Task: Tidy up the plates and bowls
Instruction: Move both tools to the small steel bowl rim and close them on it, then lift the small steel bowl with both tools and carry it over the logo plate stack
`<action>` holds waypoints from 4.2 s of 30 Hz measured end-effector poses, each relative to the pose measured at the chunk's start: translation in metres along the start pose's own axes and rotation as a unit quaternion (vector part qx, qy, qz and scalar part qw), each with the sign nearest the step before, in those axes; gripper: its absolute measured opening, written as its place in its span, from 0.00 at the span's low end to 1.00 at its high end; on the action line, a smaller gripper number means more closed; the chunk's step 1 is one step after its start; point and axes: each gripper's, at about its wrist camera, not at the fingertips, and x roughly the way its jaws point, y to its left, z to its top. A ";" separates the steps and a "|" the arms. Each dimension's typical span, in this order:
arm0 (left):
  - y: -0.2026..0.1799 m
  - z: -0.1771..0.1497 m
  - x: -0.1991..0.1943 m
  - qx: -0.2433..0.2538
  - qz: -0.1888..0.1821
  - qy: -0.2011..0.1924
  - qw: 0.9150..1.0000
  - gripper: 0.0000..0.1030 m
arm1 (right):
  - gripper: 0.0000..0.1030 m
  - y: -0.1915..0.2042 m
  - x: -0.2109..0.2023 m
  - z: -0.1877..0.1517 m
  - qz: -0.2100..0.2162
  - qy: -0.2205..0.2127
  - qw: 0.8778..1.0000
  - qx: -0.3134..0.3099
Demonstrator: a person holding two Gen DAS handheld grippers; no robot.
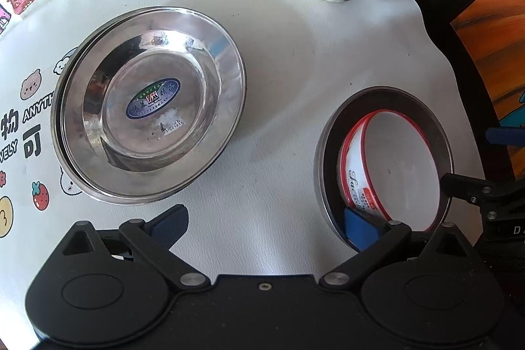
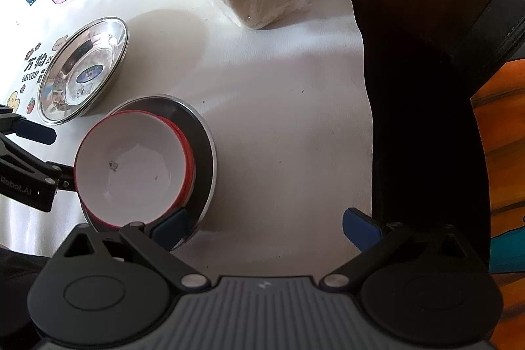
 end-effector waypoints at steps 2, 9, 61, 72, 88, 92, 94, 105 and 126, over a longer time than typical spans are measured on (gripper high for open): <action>0.000 0.000 0.000 0.001 -0.001 0.000 1.000 0.96 | 0.97 0.000 0.000 0.000 0.001 0.000 1.000 -0.001; -0.004 0.002 -0.001 0.014 -0.004 0.002 1.000 0.86 | 0.87 0.002 0.000 0.002 0.011 0.002 1.000 -0.007; -0.011 0.005 -0.001 0.012 -0.093 0.002 0.996 0.15 | 0.15 0.011 -0.005 -0.001 0.104 -0.003 0.995 -0.001; -0.013 0.007 0.002 0.014 -0.090 0.011 0.996 0.15 | 0.15 0.005 -0.001 0.000 0.112 0.000 0.994 0.010; -0.014 0.007 0.004 0.014 -0.092 0.012 0.996 0.15 | 0.16 0.001 0.005 0.002 0.119 0.006 0.993 0.026; -0.014 0.008 0.004 0.016 -0.090 0.013 0.996 0.14 | 0.16 0.001 0.005 0.002 0.119 0.006 0.992 0.026; -0.015 0.008 0.004 0.016 -0.090 0.013 0.996 0.14 | 0.15 0.000 0.006 0.002 0.122 0.011 0.992 0.033; -0.007 0.006 -0.005 0.008 -0.098 0.000 0.995 0.14 | 0.15 -0.006 0.002 0.005 0.142 0.006 0.987 0.069; 0.025 0.006 -0.033 -0.020 -0.088 -0.033 0.995 0.14 | 0.15 0.018 -0.007 0.027 0.147 -0.017 0.988 0.037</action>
